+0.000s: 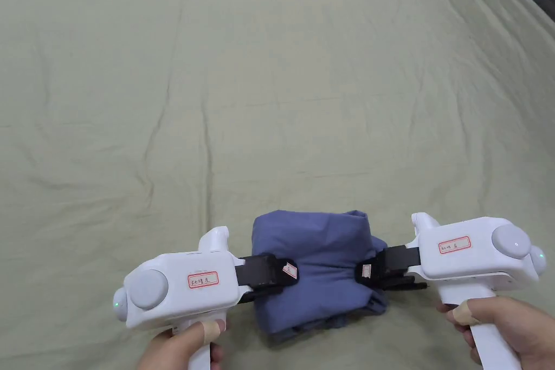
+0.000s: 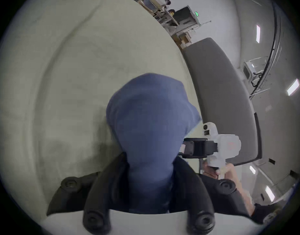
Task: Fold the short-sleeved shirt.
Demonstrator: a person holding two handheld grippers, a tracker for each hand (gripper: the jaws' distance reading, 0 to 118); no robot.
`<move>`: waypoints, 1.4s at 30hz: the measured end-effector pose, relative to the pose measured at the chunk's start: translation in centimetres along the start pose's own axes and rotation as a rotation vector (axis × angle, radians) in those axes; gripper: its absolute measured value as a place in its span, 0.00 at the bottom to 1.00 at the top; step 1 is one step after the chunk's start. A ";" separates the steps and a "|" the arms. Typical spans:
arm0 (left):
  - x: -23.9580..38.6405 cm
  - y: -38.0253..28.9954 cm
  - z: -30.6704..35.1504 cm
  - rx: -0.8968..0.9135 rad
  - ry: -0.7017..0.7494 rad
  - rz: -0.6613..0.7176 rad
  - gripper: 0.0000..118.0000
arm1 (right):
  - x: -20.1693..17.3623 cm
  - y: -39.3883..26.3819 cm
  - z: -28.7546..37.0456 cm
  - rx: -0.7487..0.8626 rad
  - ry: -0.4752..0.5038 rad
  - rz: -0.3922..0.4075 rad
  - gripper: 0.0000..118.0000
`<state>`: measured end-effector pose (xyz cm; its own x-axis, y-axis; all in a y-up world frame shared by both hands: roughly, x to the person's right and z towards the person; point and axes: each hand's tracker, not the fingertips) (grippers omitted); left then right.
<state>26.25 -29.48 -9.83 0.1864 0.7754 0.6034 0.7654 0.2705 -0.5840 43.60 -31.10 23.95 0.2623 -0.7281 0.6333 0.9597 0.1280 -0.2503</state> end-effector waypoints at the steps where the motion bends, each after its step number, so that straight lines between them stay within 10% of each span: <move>1: 0.1 0.1 0.3 0.011 0.026 -0.024 0.23 | -0.2 -0.1 0.0 0.001 0.000 0.002 0.02; 12: -2.2 3.4 6.9 -0.048 0.169 -0.089 0.23 | -13.5 -4.5 1.9 0.286 -0.297 0.357 0.02; 28: -15.1 11.7 26.8 -0.058 0.614 -0.065 0.23 | -31.0 -12.5 -0.5 0.392 -0.184 0.622 0.02; 42: -22.0 11.1 34.7 -0.042 0.728 0.054 0.23 | -42.8 -18.3 -7.2 0.366 -0.102 0.858 0.02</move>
<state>9.29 -23.68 -48.44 0.5760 0.2074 0.7907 0.7635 0.2090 -0.6110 14.06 -7.12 -3.88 0.8863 -0.2259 0.4042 0.4012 0.8105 -0.4267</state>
